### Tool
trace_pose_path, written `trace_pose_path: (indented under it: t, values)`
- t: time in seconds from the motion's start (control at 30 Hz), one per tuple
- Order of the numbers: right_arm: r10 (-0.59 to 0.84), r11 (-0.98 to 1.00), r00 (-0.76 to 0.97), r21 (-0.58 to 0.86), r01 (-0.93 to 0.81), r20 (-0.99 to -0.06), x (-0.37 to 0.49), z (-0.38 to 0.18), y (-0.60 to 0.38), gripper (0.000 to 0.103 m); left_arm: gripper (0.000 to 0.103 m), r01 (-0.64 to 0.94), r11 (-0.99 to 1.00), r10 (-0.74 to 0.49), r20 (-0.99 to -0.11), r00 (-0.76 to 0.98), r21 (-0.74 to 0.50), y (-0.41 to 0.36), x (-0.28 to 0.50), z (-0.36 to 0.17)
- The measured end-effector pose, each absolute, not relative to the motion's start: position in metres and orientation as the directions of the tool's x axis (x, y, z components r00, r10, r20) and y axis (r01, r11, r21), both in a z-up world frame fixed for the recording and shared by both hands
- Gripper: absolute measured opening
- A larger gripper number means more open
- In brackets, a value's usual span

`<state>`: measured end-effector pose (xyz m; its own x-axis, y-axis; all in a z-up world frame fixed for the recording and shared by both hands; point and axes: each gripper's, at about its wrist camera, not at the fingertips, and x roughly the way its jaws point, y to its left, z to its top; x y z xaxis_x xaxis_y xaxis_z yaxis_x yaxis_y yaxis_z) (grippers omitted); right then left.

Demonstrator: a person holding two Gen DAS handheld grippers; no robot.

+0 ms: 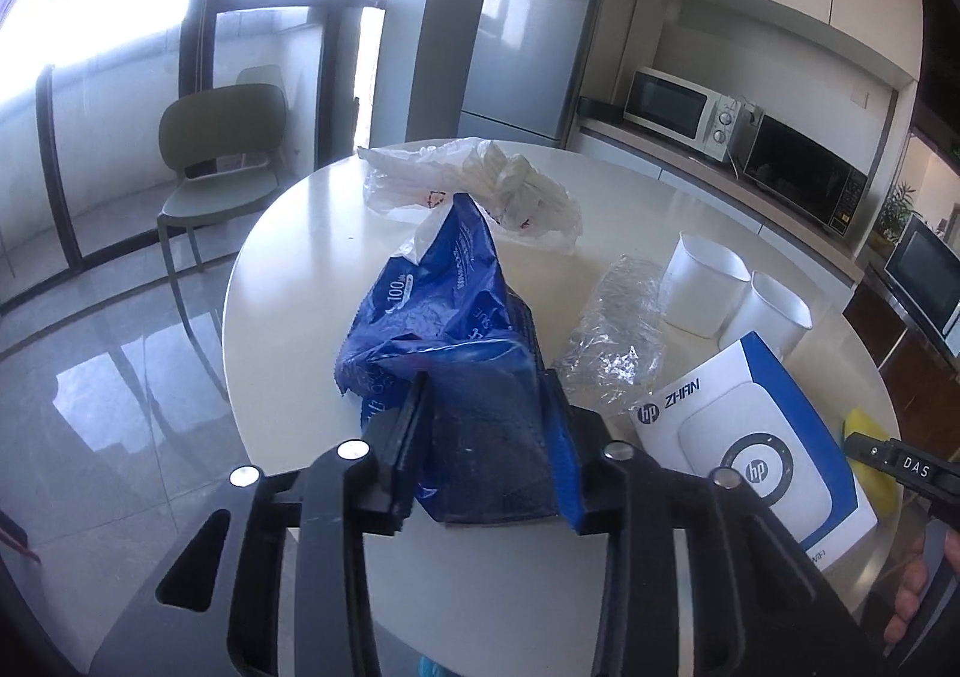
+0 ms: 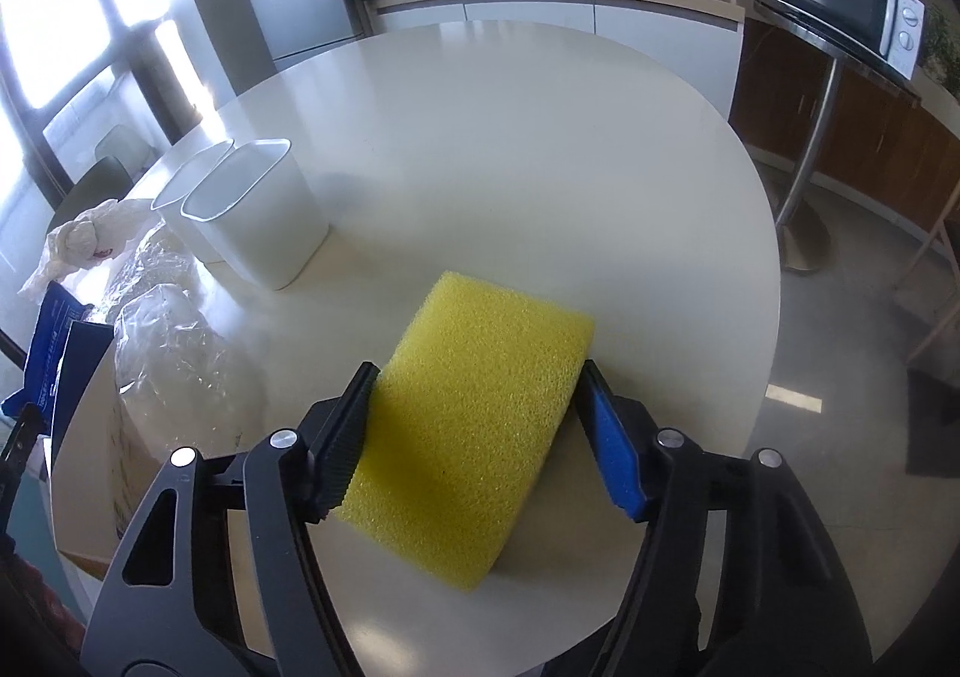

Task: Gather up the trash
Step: 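Grasp the blue plastic bag with the left tool while the right tool grasps the yellow sponge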

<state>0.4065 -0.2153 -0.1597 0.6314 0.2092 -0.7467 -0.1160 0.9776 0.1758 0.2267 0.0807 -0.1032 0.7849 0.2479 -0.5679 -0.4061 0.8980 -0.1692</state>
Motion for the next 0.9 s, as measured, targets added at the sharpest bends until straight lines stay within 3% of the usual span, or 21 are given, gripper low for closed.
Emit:
trace_pose_path:
  t: [0.07,0.27,0.9]
  values:
    - [0.234,0.972,0.630,0.199,-0.127,-0.740,0.405,-0.160,-0.221,0.059,0.014,-0.396,0.902,0.242,-0.559,0.793,-0.171,0.080,0.224,-0.102]
    - [0.280,0.960,0.634,0.232,-0.159,-0.721,0.395,-0.156,-0.232,0.055,0.004,-0.367,0.913,0.224,-0.534,0.815,-0.178,0.077,0.207,-0.097]
    - [0.386,0.922,0.661,0.262,-0.283,-0.644,0.341,-0.132,-0.249,0.053,0.002,-0.338,0.927,0.228,-0.472,0.851,-0.161,0.078,0.131,-0.068]
